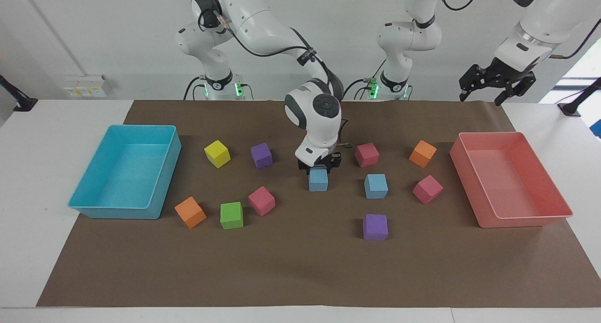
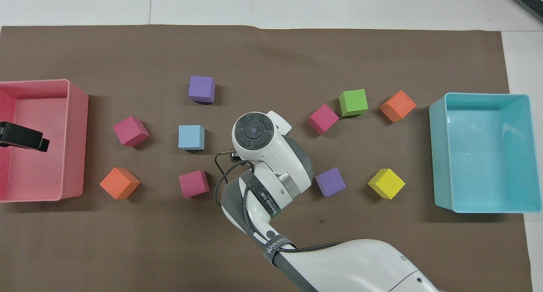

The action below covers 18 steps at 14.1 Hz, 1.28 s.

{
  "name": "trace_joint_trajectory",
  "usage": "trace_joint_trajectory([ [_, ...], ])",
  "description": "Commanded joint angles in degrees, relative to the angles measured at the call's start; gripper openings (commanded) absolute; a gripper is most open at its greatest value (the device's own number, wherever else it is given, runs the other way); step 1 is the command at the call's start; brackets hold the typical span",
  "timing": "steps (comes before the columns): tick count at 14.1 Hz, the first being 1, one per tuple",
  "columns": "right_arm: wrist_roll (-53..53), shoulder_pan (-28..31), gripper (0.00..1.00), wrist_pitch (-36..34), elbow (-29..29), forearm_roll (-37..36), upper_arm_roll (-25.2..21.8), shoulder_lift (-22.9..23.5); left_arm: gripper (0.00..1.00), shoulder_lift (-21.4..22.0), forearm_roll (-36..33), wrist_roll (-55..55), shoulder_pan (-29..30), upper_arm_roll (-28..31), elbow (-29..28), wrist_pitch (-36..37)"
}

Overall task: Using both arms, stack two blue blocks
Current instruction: 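Carry the light-blue cube to the table centre and set it down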

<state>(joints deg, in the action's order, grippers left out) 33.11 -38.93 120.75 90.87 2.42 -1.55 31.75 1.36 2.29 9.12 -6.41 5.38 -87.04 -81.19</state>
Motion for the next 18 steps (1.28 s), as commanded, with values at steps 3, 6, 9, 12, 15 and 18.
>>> trace_joint_trajectory([
  [3, -1.2, 1.3, 1.0, 0.7, 1.4, 1.2, 0.1, -4.3, 1.0, 1.4, 0.3, -0.2, 0.2, 0.0, -1.2, 0.0],
  [6, -0.9, 2.5, 1.0, 0.9, 1.3, 1.3, 0.0, -6.4, 1.0, 1.3, 0.3, -0.2, 0.2, 0.0, -1.2, 0.0],
  [9, -1.5, 5.3, 1.0, 0.1, 1.7, 1.4, -0.1, -9.5, 1.0, 1.3, 0.3, -0.2, 0.2, 0.0, -1.2, 0.0],
  [12, -2.0, 9.1, 1.0, -2.1, 2.0, 5.9, 0.1, -11.3, 1.0, 1.3, 0.3, -0.2, 0.2, 0.0, -1.2, 0.0],
  [15, -6.2, 11.8, 1.0, -1.9, 3.4, 12.4, 0.1, -11.4, 1.0, 1.3, 0.3, -0.2, 0.2, 0.0, -1.2, 0.0],
  [18, -11.5, 14.0, 1.0, -0.1, 7.8, 23.8, 0.1, -12.9, 1.0, 1.4, 0.3, -0.2, 0.2, 0.1, -1.2, 0.2],
])
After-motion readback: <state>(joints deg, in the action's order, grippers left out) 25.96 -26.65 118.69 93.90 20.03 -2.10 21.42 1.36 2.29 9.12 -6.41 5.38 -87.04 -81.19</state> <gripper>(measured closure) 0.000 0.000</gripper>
